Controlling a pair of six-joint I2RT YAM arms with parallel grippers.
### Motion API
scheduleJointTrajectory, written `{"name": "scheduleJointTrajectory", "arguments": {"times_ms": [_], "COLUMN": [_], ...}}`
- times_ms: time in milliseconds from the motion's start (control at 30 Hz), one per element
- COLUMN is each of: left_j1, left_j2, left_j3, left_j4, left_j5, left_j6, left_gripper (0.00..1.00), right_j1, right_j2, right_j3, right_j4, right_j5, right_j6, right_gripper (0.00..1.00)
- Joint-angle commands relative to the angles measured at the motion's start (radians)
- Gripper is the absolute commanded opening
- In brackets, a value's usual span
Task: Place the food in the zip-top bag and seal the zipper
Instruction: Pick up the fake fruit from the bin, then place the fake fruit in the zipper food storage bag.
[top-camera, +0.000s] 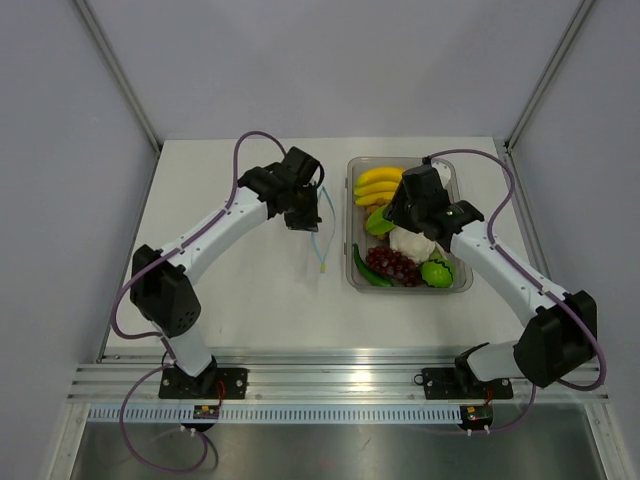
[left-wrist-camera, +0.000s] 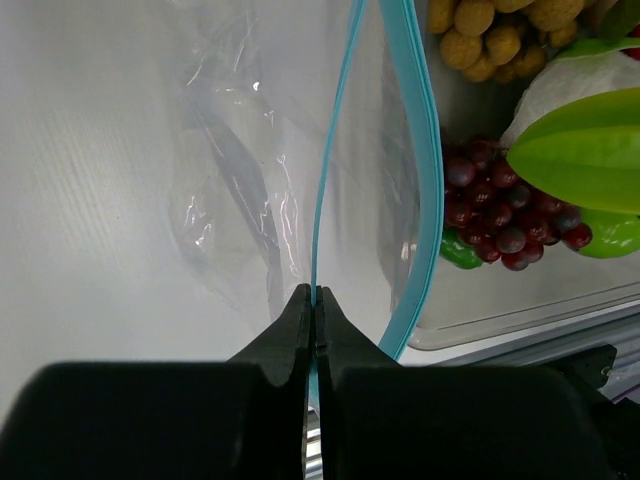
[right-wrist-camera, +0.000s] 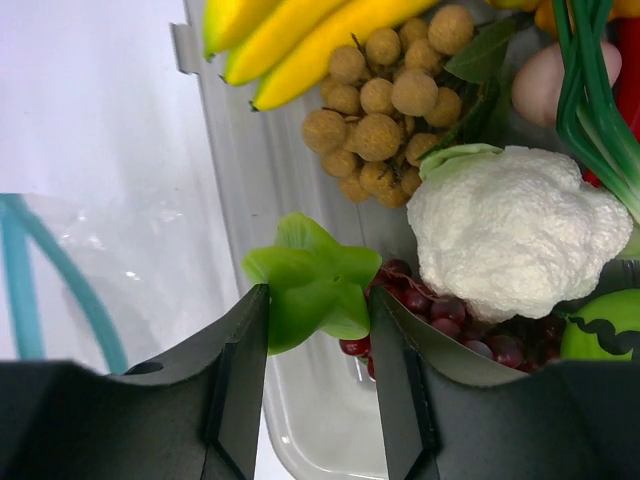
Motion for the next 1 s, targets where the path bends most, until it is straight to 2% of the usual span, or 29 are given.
{"name": "scheduleJointTrajectory", "arguments": {"times_ms": [0,333,533,967], "left_j1": [-0.013,-0.027,-0.027,-0.025], "left_j2": [0.036,0.098,0.093,0.041], "left_j3": [0.065,0.102,0.109,0.135], "left_j4": [0.031,0.030,0.025,0.033], "left_j5": [0.059,0.062,0.071,0.154], "left_j6": [-0.009,-0.016,-0.014,-0.014], "left_gripper": [0.00,0.00,0.00,0.00], "right_j1": [0.021,0.135,0.204,0.225], "right_j2": [-0.056,-0.060,0.006,0.138], "right_j3": [0.077,0.190,0.218,0.190], "right_j4": [-0.013,-0.041,-0.022,0.025], "right_j5": [0.007,0.026,0.032,-0.016], "right_j6": [-0.023,-0.029,-0.023,-0.011], "right_gripper": [0.23,0.23,0.24,0.26]}}
